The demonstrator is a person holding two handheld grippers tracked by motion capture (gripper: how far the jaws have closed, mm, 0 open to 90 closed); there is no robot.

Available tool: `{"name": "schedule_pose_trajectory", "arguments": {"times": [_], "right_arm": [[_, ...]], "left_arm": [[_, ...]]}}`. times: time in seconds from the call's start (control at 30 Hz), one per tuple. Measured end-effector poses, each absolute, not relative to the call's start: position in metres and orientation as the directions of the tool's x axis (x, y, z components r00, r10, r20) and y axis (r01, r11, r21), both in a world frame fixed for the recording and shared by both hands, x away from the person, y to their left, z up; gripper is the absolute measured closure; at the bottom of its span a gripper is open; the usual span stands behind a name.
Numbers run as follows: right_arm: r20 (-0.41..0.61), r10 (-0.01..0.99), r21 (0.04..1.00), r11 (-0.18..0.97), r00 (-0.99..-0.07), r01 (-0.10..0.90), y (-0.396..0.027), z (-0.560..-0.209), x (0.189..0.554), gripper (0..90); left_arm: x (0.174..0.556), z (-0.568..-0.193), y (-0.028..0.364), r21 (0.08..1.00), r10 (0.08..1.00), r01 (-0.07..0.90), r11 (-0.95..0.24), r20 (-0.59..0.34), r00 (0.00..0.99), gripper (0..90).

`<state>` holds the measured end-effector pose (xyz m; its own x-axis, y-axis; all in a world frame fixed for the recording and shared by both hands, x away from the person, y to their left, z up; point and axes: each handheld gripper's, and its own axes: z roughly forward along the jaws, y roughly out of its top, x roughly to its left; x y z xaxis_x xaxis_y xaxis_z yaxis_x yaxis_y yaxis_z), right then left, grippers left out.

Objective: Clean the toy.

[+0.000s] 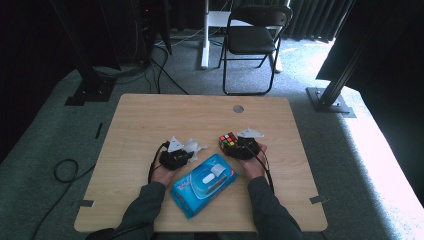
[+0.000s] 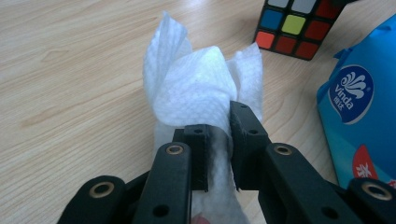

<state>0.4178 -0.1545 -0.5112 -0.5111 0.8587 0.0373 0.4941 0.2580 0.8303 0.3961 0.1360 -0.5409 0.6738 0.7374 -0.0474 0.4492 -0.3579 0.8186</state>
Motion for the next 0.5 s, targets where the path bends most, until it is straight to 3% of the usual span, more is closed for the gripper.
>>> {"name": "schedule_pose_trajectory", "arguments": {"times": [0.5], "right_arm": [[0.071, 0.872, 0.857, 0.194, -0.483, 0.476, -0.171, -0.496, 0.427, 54.6]], "left_arm": [[0.397, -0.541, 0.137, 0.817, 0.739, 0.455, -0.354, -0.054, 0.672, 78.2]]}}
